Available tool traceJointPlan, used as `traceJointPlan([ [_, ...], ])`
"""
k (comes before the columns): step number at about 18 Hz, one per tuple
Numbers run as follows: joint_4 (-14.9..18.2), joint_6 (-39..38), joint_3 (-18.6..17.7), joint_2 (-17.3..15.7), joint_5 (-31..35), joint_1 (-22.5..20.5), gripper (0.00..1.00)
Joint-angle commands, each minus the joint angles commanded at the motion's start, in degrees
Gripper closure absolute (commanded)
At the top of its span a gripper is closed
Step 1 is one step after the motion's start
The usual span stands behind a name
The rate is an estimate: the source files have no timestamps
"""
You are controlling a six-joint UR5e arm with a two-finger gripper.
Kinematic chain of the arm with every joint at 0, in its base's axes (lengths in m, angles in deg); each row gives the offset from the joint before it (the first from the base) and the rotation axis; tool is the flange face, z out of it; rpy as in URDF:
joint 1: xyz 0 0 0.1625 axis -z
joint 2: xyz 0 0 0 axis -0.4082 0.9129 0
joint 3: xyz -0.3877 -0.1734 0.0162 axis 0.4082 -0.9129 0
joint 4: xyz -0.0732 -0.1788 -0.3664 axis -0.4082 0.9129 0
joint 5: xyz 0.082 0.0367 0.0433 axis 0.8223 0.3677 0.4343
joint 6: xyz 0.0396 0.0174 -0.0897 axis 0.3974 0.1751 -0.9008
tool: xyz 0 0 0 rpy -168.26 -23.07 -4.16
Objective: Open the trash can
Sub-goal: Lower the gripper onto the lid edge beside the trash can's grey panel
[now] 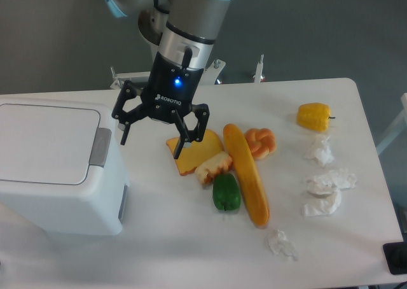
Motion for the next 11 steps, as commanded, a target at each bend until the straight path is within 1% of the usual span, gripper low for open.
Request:
traceJointPlan([
  [11, 0.00, 0.17, -1.58, 0.18, 0.09, 1.40, 0.00],
])
